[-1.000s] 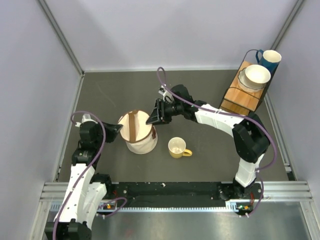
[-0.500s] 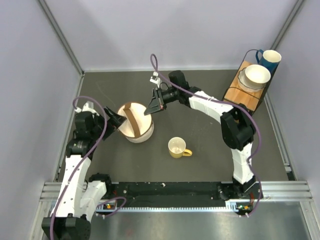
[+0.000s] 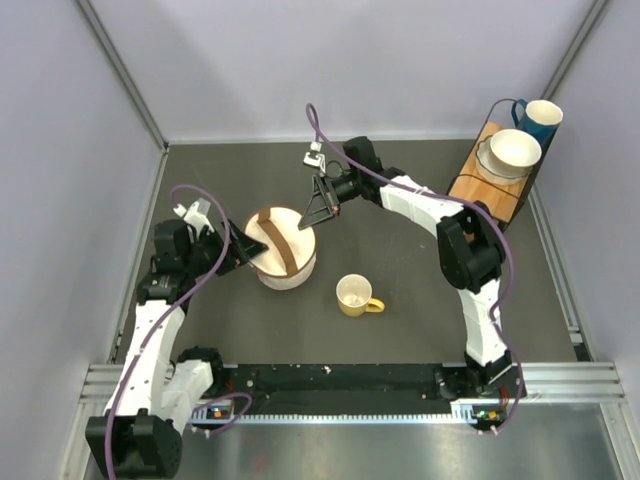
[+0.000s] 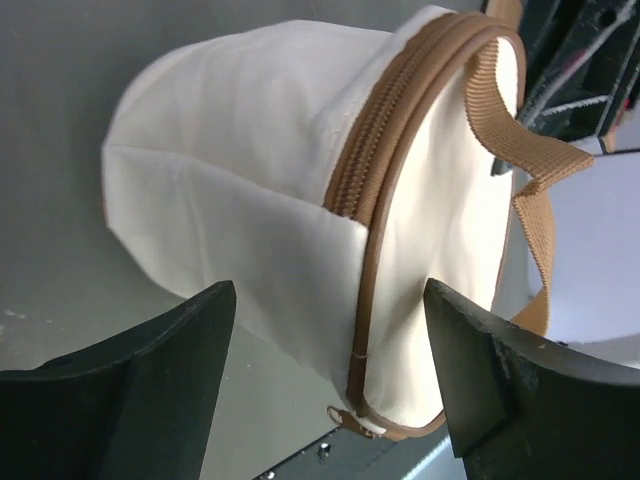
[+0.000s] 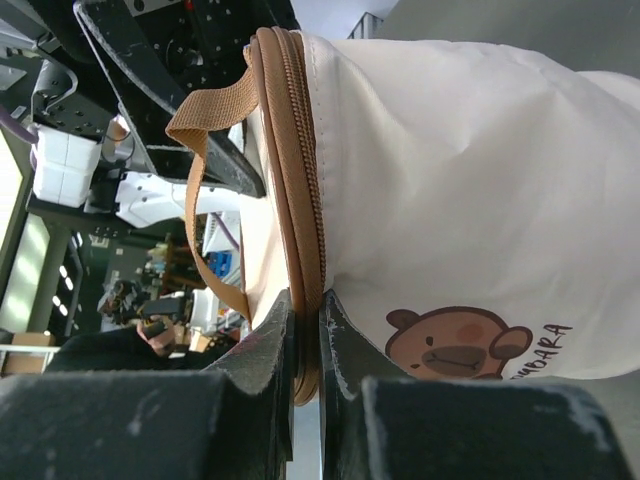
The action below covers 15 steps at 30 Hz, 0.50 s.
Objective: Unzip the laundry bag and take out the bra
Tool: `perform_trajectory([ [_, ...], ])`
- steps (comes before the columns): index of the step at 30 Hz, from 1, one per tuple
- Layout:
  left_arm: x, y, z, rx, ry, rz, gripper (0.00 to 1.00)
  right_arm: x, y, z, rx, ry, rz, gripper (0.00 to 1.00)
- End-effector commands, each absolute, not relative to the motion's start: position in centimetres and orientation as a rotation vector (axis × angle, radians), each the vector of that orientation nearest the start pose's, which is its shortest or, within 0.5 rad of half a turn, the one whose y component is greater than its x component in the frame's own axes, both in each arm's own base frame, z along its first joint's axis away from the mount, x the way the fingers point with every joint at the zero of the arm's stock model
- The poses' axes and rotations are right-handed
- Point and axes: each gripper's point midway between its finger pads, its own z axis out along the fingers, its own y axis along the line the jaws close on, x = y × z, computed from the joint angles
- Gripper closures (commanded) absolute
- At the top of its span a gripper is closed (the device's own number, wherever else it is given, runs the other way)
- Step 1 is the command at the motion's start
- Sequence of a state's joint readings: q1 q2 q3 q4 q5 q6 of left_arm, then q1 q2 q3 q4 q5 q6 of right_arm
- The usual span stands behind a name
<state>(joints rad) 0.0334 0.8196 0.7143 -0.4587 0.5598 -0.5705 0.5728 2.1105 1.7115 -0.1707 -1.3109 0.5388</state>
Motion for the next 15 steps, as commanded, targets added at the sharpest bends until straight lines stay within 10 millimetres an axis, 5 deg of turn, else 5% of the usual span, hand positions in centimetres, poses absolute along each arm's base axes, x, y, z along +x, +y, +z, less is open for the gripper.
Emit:
perform_trajectory([
  [1, 25.6, -12.7, 21.1, -0.176, 2.061, -1.116, 0.23, 30.0, 39.9, 23.3, -1.021, 2.014, 2.038, 1.00],
  [2, 25.0, -13.4, 21.0, -0.150, 2.065, -1.185, 0.30, 30.0, 39.9, 23.1, -1.016, 2.021, 2.039, 1.00],
  [4, 24.9, -13.8, 20.8, -0.165, 2.079, -1.229, 0.70, 30.5, 40.0, 22.9, -0.988, 2.042, 2.016, 0.98],
  [5, 25.1, -13.6, 20.6, -0.186, 2.082, -1.216, 0.84, 30.8, 39.9, 22.9, -0.963, 2.058, 1.998, 0.86],
  [6, 25.2, -13.4, 20.3, -0.209, 2.089, -1.202, 0.97, 31.3, 39.9, 22.8, -0.940, 2.073, 1.961, 0.49],
  [9, 25.5, -12.7, 19.6, -0.294, 2.124, -1.138, 1.00, 33.4, 38.7, 21.6, -0.844, 2.243, 1.608, 0.24],
  [10, 25.5, -12.5, 19.6, -0.333, 2.129, -1.127, 1.00, 35.4, 37.9, 21.1, -0.768, 2.293, 1.402, 0.23],
  [14, 25.8, -11.2, 18.8, -0.551, 2.114, -1.062, 1.00, 36.8, 34.4, 22.2, -0.606, 2.320, 1.046, 0.22],
  [15, 26.1, -10.5, 18.3, -0.633, 2.101, -1.021, 1.00, 36.6, 33.5, 24.4, -0.571, 2.269, 0.997, 0.21],
])
